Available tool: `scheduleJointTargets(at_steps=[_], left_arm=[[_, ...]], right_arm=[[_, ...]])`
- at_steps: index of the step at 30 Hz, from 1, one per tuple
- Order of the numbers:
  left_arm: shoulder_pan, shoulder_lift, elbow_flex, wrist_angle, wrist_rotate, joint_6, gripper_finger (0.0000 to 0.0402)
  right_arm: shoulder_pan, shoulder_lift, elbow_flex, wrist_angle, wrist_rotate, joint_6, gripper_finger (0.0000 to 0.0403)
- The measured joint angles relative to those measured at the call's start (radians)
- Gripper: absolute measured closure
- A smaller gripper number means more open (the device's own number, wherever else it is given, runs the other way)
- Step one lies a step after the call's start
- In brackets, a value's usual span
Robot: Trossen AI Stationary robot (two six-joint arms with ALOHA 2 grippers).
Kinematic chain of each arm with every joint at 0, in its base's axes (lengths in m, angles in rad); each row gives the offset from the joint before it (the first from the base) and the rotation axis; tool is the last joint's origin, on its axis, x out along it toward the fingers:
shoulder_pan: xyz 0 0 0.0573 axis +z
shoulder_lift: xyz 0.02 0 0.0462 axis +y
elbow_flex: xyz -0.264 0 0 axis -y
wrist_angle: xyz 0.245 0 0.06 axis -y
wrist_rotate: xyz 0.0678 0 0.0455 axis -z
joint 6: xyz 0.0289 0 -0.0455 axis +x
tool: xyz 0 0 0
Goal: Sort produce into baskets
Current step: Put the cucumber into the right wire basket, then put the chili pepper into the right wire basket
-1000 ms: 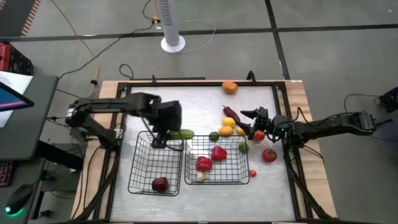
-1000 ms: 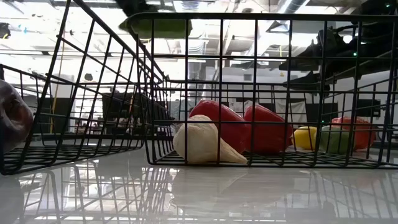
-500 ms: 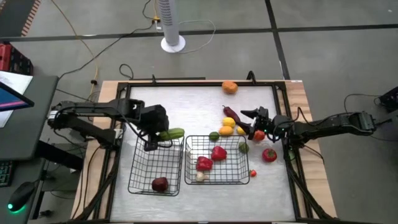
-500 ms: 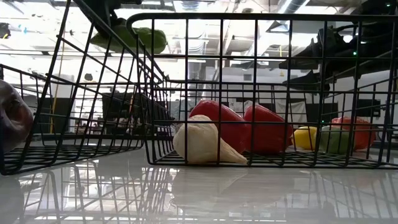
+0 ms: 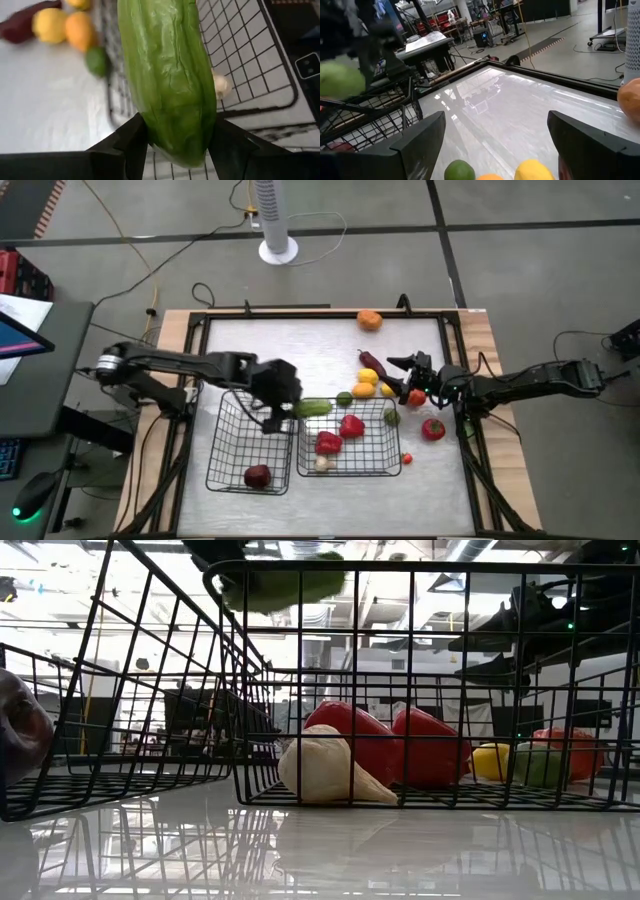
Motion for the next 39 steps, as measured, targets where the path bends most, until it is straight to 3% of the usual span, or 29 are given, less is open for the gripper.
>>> scheduleJointTargets(at_steps=[5,9,17,23,27,34,39], left_arm=[[-0.009,0.130,0.058,0.028,-0.047,0.005,0.0231],[-0.008,0.187,0.112,0.001,-0.038,0.022,0.0203],[-0.009,0.201,0.165,-0.037,-0.064,0.066,0.0146],[-0.008,0.200,0.183,-0.081,-0.214,0.116,0.0141],[0.000,0.200,0.183,-0.080,-0.234,0.128,0.0140],[0.037,0.200,0.182,-0.068,-0.343,0.236,0.0140],[0.093,0.192,0.177,-0.048,-0.260,0.305,0.0140]], right_arm=[[0.000,0.000,0.000,0.000,0.000,0.000,0.0023],[0.000,0.000,0.000,-0.001,0.000,0.000,0.0023],[0.000,0.000,0.000,-0.011,0.000,-0.003,0.0023],[0.000,0.000,0.000,-0.012,0.001,0.000,0.0023],[-0.013,0.000,0.000,-0.036,0.025,0.032,0.0023],[-0.112,0.041,0.105,-0.300,0.043,0.076,0.0036],[-0.165,0.120,0.207,-0.412,0.016,0.060,0.0050]])
